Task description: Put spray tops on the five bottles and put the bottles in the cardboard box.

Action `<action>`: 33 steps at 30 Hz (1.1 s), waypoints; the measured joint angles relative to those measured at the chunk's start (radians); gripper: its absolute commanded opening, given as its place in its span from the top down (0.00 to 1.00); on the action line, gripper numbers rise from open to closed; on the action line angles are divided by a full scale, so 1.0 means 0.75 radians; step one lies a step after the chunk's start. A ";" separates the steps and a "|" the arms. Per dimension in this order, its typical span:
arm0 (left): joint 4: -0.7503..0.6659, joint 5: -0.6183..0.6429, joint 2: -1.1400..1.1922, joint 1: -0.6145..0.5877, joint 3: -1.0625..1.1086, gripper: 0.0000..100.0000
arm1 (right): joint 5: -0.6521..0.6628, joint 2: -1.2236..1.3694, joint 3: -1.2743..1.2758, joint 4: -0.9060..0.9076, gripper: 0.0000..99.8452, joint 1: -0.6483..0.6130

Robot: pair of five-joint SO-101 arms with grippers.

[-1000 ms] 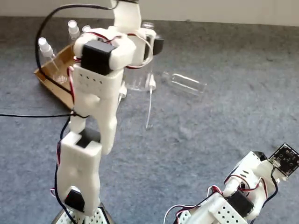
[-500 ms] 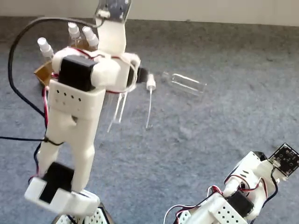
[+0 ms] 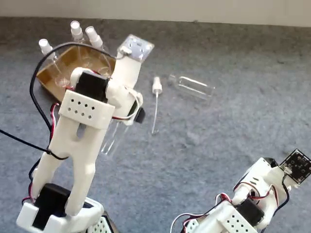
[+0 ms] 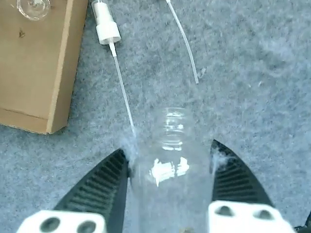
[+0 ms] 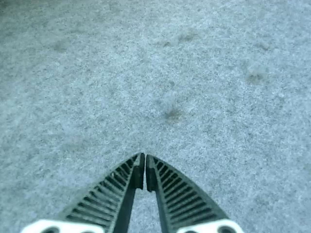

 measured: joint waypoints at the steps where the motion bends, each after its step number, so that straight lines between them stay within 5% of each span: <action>1: -0.002 -0.006 -0.016 0.000 0.029 0.98 | 0.000 0.000 0.000 0.000 0.99 0.000; 17: -0.076 -0.016 -0.452 0.000 0.452 0.97 | 0.000 0.000 0.000 0.000 0.99 0.000; 33: -0.931 -0.037 -0.487 -0.082 1.272 0.97 | 0.000 0.000 0.000 0.000 0.99 0.000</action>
